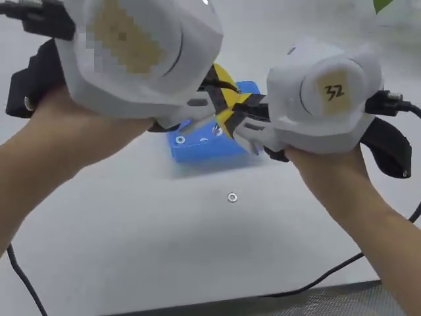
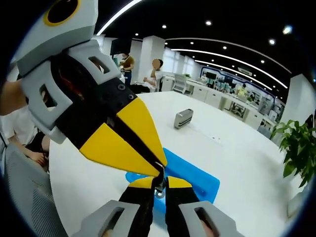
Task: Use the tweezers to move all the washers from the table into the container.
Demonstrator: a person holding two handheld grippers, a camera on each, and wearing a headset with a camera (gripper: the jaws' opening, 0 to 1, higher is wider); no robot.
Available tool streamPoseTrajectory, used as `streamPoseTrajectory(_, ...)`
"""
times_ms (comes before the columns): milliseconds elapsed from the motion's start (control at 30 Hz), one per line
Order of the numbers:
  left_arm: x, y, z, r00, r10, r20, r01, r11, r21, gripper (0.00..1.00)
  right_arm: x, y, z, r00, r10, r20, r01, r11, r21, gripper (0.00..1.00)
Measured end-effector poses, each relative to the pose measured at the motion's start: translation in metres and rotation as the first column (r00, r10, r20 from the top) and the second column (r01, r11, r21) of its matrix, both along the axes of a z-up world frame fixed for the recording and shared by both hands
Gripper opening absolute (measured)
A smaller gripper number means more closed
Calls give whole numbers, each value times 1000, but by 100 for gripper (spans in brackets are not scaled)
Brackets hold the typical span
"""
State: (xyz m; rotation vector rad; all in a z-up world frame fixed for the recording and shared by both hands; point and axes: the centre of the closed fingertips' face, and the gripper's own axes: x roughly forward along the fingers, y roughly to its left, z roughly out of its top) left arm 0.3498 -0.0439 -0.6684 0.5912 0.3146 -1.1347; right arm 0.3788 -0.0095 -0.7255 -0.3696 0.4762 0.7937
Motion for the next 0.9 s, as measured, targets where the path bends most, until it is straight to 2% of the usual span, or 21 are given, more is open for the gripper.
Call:
streamPoseTrajectory(100, 5, 0, -10, 1000, 18, -14, -18, 1000, -4, 0, 3, -1, -10, 1000, -5, -19, 5, 1000, -2, 4)
streamPoseTrajectory(433, 14, 0, -28, 999, 21, -41, -21, 1000, 12, 0, 9, 0, -30, 998, -9, -61, 9, 1000, -8, 4)
streamPoseTrajectory(900, 17, 1, -46, 998, 8, -69, -6, 1000, 29, 0, 8, -1, -46, 995, -23, -102, 22, 1000, -13, 4)
